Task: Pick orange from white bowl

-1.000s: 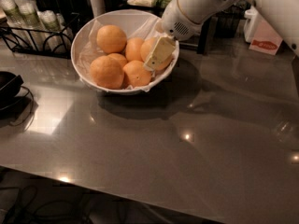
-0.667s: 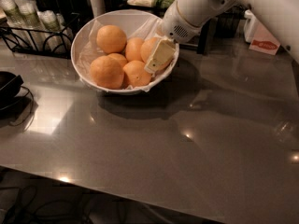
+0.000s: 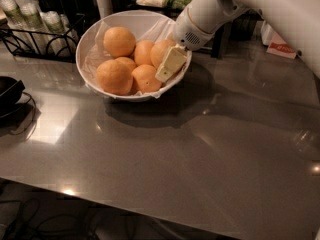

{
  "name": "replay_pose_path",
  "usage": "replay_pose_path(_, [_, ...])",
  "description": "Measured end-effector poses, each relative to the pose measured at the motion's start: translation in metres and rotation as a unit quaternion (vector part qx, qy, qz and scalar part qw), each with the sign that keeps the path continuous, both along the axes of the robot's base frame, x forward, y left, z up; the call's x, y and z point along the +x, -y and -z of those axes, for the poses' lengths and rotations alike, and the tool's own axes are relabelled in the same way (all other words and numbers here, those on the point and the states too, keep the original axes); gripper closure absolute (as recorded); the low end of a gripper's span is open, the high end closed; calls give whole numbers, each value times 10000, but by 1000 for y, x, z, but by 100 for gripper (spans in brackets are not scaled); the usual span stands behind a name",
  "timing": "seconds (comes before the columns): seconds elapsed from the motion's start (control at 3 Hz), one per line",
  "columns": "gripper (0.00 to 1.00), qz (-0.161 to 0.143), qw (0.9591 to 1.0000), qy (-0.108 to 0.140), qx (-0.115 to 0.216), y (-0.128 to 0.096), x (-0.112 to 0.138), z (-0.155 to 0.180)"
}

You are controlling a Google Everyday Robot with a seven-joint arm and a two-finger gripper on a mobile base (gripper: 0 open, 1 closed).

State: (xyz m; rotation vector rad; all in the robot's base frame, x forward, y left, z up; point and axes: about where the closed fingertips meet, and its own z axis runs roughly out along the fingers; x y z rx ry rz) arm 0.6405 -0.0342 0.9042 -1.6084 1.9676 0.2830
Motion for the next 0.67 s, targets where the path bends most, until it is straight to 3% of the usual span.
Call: replay_pose_path(0.67, [66,-17,10000,-32,4,0,1,3])
